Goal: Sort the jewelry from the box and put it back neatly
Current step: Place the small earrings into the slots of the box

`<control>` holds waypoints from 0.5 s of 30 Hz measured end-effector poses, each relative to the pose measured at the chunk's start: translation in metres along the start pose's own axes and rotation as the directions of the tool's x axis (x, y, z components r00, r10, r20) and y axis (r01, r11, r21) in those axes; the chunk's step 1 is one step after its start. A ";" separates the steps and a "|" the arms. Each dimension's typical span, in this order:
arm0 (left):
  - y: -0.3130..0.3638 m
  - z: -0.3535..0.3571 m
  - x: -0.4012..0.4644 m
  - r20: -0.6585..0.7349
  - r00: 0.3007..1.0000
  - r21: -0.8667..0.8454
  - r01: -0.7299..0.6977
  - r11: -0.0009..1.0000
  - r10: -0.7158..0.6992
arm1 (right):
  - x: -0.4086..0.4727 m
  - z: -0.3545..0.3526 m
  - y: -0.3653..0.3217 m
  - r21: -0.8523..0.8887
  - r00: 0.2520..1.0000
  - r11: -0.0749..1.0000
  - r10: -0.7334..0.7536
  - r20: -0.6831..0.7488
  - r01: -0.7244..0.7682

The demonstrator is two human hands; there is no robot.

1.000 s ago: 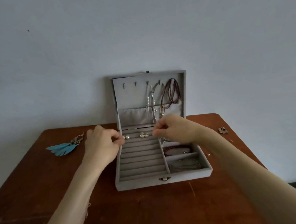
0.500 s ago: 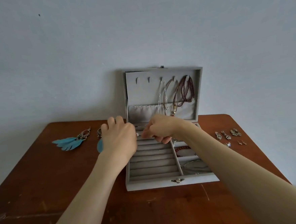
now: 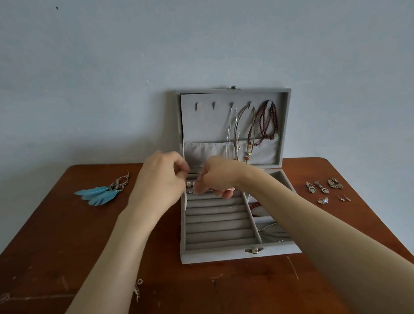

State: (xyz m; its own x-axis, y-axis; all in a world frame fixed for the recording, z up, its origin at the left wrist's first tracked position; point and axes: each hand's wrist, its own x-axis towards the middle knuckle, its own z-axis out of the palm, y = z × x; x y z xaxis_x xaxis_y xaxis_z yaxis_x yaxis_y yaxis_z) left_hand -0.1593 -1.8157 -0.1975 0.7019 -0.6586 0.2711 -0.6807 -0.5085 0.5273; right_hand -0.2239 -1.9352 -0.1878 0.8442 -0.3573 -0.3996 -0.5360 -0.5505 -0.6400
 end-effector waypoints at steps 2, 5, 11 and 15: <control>-0.003 -0.003 -0.001 0.043 0.998 -0.051 0.050 0.997 -0.048 | 0.001 0.001 -0.001 0.002 1.000 1.000 -0.001 -0.007 0.001; -0.007 -0.001 -0.002 0.141 0.985 -0.041 0.106 0.993 -0.100 | 0.000 0.002 -0.001 0.015 0.999 1.000 0.002 -0.034 -0.001; -0.008 0.000 -0.001 0.155 0.980 -0.054 0.134 0.990 -0.124 | 0.000 0.003 -0.003 -0.028 0.999 0.999 0.032 -0.035 -0.033; -0.010 0.000 -0.001 0.155 0.981 -0.059 0.130 0.990 -0.120 | 0.000 0.004 -0.006 -0.009 0.997 0.997 0.072 -0.040 -0.073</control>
State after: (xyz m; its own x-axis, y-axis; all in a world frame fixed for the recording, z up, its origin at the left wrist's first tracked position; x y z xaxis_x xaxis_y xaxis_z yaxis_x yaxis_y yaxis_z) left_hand -0.1532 -1.8102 -0.2031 0.7372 -0.6711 0.0778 -0.5701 -0.5561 0.6048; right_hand -0.2201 -1.9291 -0.1866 0.8021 -0.4264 -0.4181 -0.5961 -0.5298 -0.6033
